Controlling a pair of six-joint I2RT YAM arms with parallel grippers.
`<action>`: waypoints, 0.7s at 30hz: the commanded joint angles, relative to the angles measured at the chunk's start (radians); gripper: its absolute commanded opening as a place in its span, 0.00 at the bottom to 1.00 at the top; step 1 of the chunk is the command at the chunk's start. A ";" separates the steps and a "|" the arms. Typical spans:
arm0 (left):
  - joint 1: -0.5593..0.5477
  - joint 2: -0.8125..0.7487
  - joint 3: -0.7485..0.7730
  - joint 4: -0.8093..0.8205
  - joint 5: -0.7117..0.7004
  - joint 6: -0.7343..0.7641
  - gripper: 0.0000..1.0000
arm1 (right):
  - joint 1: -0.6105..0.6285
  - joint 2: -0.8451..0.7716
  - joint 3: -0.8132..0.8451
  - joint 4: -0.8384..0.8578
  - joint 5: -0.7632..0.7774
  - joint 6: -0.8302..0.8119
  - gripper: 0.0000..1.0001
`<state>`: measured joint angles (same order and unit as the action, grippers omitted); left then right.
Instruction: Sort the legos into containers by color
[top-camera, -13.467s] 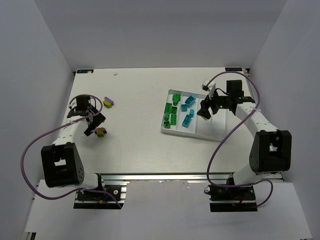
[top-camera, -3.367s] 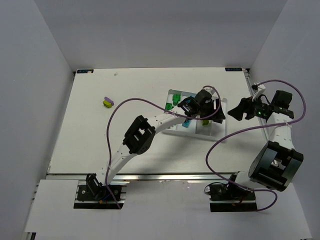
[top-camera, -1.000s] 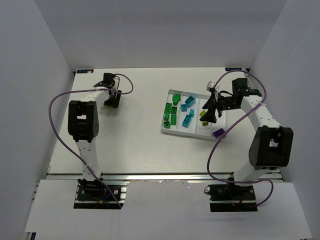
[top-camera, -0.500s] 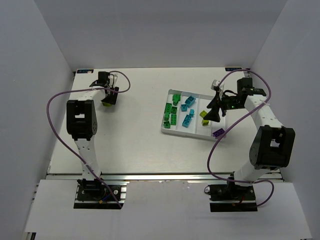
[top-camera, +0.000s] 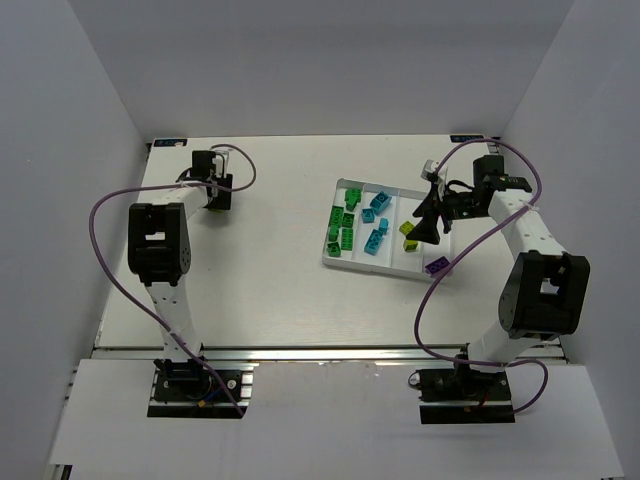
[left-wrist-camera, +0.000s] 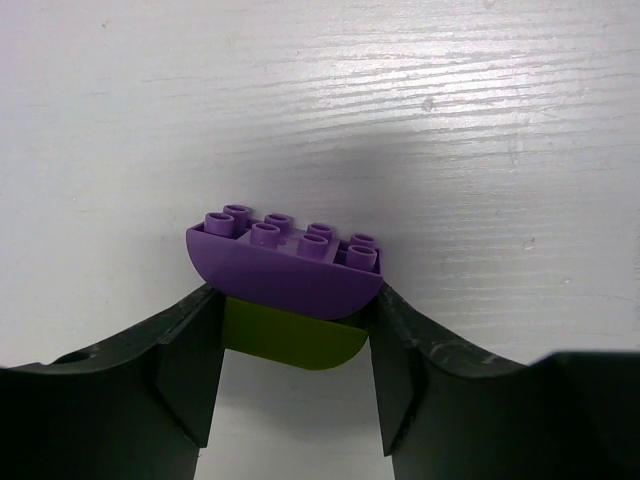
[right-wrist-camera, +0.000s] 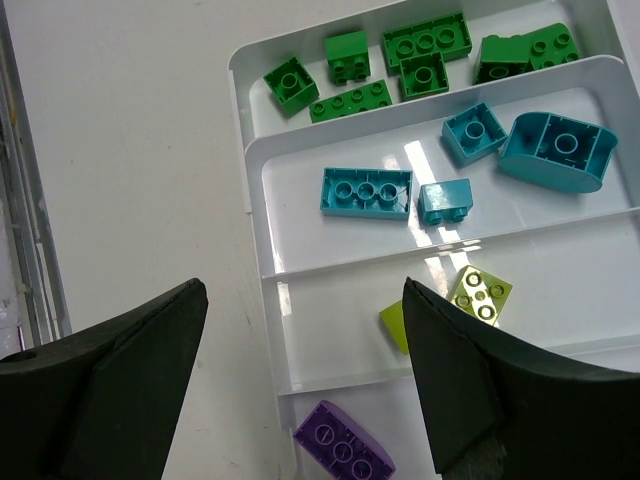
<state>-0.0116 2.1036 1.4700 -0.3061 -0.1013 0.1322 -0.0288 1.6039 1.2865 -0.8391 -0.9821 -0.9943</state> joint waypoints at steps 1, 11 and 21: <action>-0.001 -0.011 -0.050 -0.056 0.063 -0.048 0.51 | -0.003 -0.004 0.034 -0.026 -0.020 0.000 0.84; -0.005 -0.230 -0.222 0.118 0.457 -0.287 0.22 | 0.003 -0.022 0.019 -0.063 -0.075 0.026 0.82; -0.189 -0.576 -0.560 0.446 0.690 -0.489 0.20 | 0.185 0.000 0.025 0.092 -0.020 0.477 0.79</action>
<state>-0.1230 1.6306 0.9733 -0.0265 0.4568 -0.2550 0.0826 1.5997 1.2663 -0.8021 -1.0058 -0.7200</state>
